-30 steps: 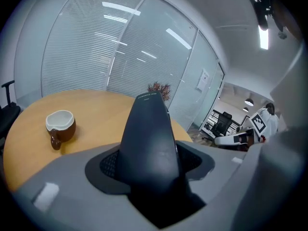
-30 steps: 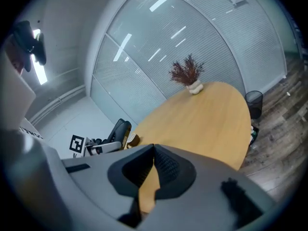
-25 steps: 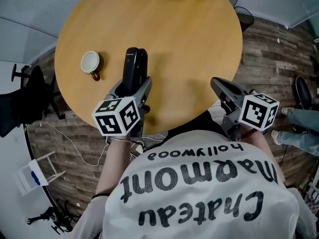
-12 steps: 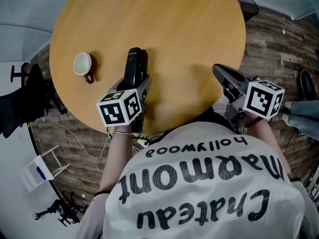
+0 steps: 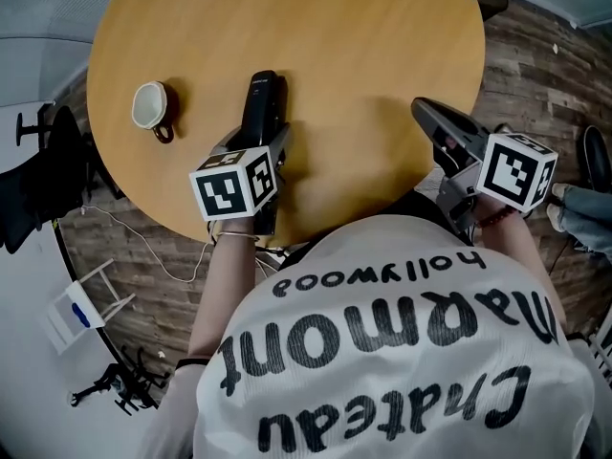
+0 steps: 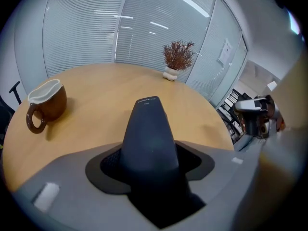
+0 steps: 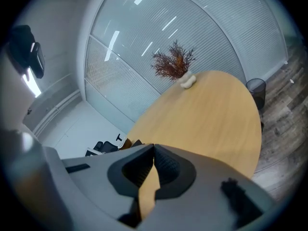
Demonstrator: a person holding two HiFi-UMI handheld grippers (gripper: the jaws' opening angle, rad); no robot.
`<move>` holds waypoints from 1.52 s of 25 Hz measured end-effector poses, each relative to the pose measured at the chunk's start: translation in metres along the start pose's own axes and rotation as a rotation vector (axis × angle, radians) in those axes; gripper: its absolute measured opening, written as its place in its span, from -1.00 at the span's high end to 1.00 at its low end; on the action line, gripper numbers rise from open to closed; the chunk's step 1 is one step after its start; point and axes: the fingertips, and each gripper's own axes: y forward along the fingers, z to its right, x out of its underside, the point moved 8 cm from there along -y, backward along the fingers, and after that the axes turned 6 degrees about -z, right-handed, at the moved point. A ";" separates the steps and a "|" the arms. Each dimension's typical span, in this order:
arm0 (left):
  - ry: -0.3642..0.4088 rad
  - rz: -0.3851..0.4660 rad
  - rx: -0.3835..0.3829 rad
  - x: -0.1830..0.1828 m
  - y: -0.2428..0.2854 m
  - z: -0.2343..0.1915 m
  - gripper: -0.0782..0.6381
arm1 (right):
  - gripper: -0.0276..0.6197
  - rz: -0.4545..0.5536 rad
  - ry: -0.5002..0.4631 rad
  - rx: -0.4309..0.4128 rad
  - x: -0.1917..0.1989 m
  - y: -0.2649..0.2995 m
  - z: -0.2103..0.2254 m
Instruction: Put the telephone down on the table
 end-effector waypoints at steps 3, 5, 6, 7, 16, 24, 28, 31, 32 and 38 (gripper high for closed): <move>0.017 -0.002 0.001 0.001 0.001 -0.002 -0.03 | 0.87 -0.009 0.014 0.000 0.004 0.005 0.002; 0.008 -0.013 0.016 0.003 0.003 -0.002 -0.03 | 0.87 -0.009 0.024 -0.001 0.005 0.006 0.003; -0.002 -0.018 0.026 0.004 0.004 -0.003 -0.03 | 0.87 -0.005 0.029 -0.006 0.004 0.007 0.003; -0.009 -0.024 0.037 0.005 0.005 -0.003 -0.03 | 0.87 0.001 0.036 -0.014 0.004 0.008 0.002; 0.003 -0.018 0.062 0.009 0.009 -0.005 -0.03 | 0.87 0.019 0.057 -0.016 0.006 0.009 0.000; 0.015 0.001 0.066 0.011 0.008 -0.005 -0.03 | 0.87 0.022 0.059 -0.007 0.007 0.006 -0.003; 0.005 0.013 0.085 0.012 0.008 -0.006 -0.03 | 0.87 0.021 0.056 -0.005 0.010 0.004 -0.003; -0.005 0.021 0.103 0.012 0.008 -0.008 -0.03 | 0.87 0.022 0.053 -0.006 0.012 0.003 -0.004; -0.010 0.026 0.111 0.012 0.008 -0.009 -0.03 | 0.87 0.022 0.052 -0.005 0.012 0.003 -0.004; -0.018 0.035 0.123 0.011 0.006 -0.011 -0.03 | 0.87 0.012 0.039 0.004 0.013 0.002 -0.007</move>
